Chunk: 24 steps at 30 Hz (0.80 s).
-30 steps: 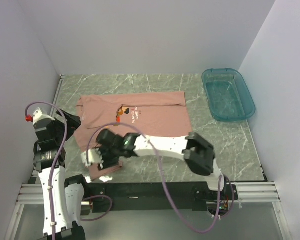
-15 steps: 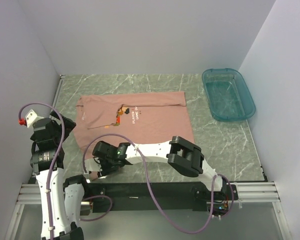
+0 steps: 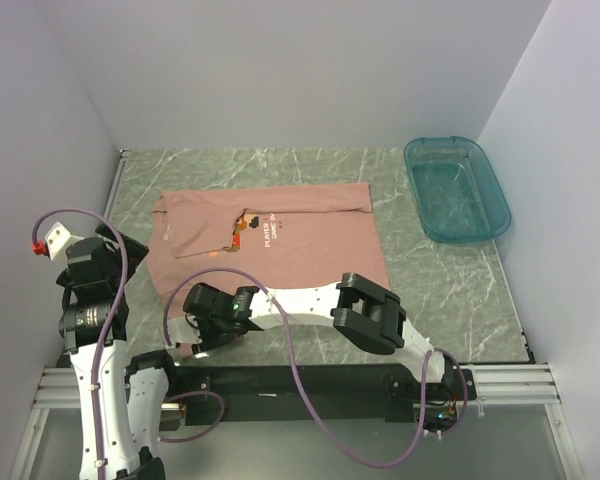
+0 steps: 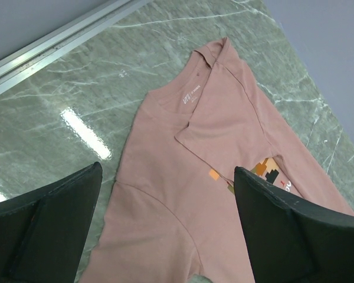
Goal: Fold and stack the t-shirts
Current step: Fold the tshirt
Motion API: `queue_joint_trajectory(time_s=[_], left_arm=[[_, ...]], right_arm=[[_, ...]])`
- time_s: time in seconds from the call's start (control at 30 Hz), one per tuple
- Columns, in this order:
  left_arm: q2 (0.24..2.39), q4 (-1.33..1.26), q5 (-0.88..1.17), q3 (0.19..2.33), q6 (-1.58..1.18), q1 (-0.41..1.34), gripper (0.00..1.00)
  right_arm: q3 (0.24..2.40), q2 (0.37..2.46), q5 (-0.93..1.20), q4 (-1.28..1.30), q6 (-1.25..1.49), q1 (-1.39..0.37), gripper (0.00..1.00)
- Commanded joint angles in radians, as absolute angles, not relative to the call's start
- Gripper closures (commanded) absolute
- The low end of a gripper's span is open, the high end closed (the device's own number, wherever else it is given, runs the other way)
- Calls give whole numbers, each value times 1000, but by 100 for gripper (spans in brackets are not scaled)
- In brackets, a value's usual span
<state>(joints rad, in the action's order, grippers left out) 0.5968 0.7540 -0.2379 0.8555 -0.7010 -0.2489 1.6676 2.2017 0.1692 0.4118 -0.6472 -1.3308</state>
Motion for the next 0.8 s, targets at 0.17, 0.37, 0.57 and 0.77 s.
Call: queue_joint_trajectory(time_s=[0.17, 0.37, 0.57, 0.77], left_arm=[[586, 759, -264, 903, -706, -244, 2], [583, 762, -259, 905, -696, -241, 2], [584, 761, -252, 908, -689, -235, 2], [584, 759, -245, 908, -690, -232, 2]], right_arm=[[1669, 2149, 252, 428, -638, -1339, 50], [1666, 2184, 229, 426, -641, -1341, 50], [1655, 2210, 195, 419, -647, -1335, 52], [1655, 2214, 202, 426, -640, -1301, 67]])
